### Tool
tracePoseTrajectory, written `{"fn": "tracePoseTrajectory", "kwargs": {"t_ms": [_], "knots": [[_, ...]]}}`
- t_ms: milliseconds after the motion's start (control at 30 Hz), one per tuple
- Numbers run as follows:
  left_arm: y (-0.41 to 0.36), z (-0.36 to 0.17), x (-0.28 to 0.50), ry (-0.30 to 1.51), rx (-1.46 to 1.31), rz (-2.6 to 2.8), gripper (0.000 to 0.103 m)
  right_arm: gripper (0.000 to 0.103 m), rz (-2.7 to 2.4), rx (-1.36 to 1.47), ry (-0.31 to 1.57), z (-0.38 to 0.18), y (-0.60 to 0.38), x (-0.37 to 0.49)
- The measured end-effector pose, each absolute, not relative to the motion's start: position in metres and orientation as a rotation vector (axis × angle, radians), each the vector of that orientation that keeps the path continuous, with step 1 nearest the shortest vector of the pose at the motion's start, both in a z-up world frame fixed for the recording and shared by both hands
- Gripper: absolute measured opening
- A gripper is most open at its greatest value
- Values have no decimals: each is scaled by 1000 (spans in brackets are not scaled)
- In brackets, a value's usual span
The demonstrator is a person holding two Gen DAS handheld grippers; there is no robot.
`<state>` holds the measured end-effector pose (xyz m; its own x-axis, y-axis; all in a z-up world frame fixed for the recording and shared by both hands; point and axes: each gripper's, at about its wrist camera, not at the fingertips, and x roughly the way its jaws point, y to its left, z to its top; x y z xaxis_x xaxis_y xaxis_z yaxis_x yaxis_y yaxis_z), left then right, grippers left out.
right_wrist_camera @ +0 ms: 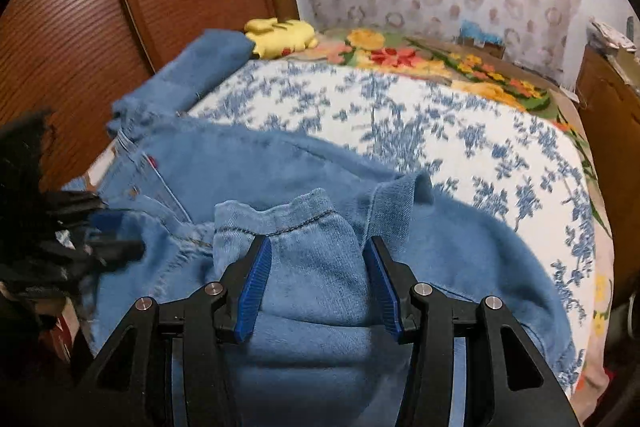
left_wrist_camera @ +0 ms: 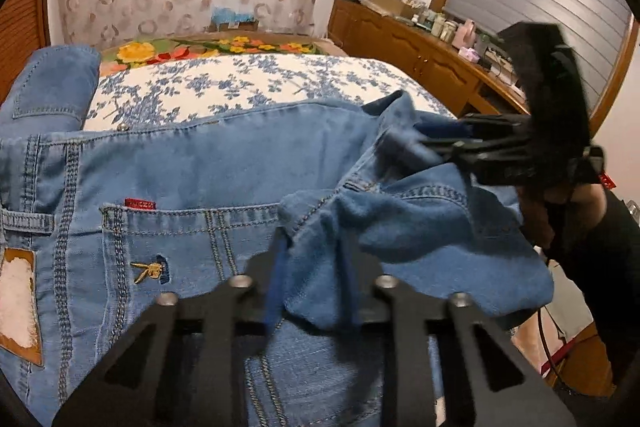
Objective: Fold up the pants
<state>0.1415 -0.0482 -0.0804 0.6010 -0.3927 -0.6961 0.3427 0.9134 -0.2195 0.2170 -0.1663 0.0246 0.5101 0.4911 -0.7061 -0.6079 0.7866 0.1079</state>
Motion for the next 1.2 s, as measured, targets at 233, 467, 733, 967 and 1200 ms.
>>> {"fn": "tracePoseTrajectory", "kwargs": {"t_ms": [233, 467, 733, 967, 1200], "knots": [[-44, -53, 118, 723, -59, -437, 4, 8, 715, -136, 737, 32, -176, 214], [-9, -7, 87, 596, -78, -394, 4, 5, 770, -116, 543, 97, -160, 193], [55, 24, 50, 495, -100, -271, 4, 5, 877, -174, 417, 144, -73, 186], [99, 9, 30, 510, -126, -180, 4, 5, 944, -237, 406, 131, 6, 200], [102, -30, 21, 606, -133, -144, 4, 5, 955, -260, 497, 98, 42, 226]]}}
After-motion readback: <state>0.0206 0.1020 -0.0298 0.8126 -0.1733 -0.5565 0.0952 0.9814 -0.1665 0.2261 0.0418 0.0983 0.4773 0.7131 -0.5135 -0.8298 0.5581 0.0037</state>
